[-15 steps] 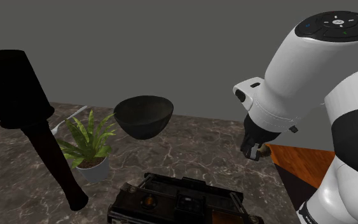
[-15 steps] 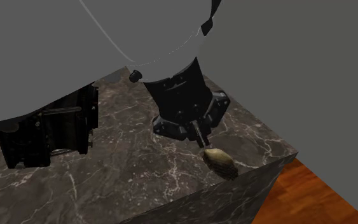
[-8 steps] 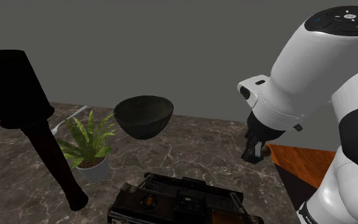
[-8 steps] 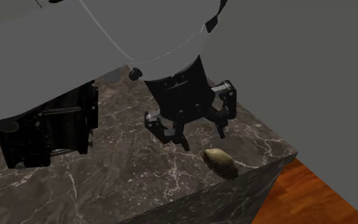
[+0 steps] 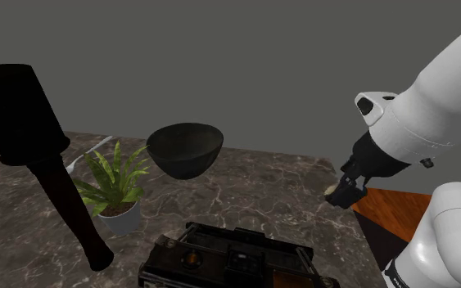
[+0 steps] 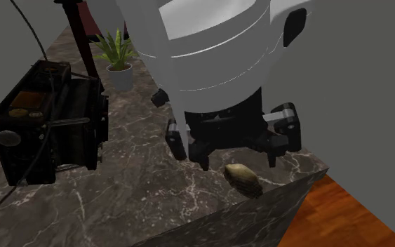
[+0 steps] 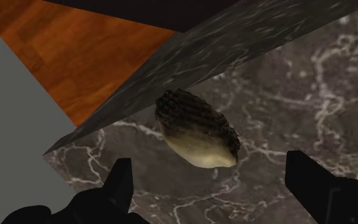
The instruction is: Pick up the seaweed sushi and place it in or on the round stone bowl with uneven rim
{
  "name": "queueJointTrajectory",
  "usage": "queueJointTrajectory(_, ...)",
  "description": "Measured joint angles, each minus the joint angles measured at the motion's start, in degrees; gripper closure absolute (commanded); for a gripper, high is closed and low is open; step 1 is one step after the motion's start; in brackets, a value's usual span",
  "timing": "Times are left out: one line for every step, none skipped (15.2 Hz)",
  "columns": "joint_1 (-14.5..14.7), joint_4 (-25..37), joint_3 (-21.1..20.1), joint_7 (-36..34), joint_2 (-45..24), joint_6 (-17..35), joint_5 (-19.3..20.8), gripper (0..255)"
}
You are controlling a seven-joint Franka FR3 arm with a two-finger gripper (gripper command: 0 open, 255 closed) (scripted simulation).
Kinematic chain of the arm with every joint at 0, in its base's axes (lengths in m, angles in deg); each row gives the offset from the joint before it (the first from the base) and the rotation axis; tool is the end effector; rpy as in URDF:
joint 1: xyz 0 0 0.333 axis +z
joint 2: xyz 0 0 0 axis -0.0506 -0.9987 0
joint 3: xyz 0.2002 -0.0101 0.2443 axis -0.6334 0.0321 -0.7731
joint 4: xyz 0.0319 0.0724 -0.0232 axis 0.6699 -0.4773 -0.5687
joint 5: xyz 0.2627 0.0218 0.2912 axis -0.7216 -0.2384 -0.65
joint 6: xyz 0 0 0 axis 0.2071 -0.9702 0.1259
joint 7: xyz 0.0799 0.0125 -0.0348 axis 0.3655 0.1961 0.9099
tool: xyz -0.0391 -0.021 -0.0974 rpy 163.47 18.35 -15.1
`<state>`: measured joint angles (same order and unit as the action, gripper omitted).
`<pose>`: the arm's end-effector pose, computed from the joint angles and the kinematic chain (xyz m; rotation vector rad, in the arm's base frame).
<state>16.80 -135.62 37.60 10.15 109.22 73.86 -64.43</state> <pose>0.1669 0.1839 0.5333 2.8629 0.3350 0.4696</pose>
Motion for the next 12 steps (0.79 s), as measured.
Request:
queueJointTrajectory(0.0, -0.7, 0.0, 0.0, 0.1, 0.7, -0.1, 0)
queueJointTrajectory(0.1, -1.5, -0.2, -0.1, 0.2, 1.3, -0.2, 0)
queueJointTrajectory(0.1, -2.5, -0.3, -0.1, 0.1, 2.4, -0.4, 0)
queueJointTrajectory(0.1, -3.0, -0.3, 0.0, 0.2, 2.9, -0.4, 0)
queueJointTrajectory(0.1, -3.2, -0.4, 0.0, 0.2, 3.1, -0.4, 0)
queueJointTrajectory(0.1, -3.3, -0.4, -0.1, 0.1, 3.2, -0.4, 0)
queueJointTrajectory(0.2, -3.4, -0.4, -0.1, 0.1, 3.3, -0.5, 0)
queueJointTrajectory(0.2, -3.4, -0.4, -0.1, 0.1, 3.3, -0.5, 0)
queueJointTrajectory(0.2, -3.4, -0.4, -0.1, 0.1, 3.3, -0.5, 0)
queueJointTrajectory(0.2, -3.4, -0.4, -0.1, 0.1, 3.3, -0.5, 0)
queueJointTrajectory(0.2, -3.4, -0.4, -0.1, 0.1, 3.3, -0.5, 255)
queueJointTrajectory(0.2, -3.3, -0.4, -0.1, 0.2, 3.4, -0.5, 255)
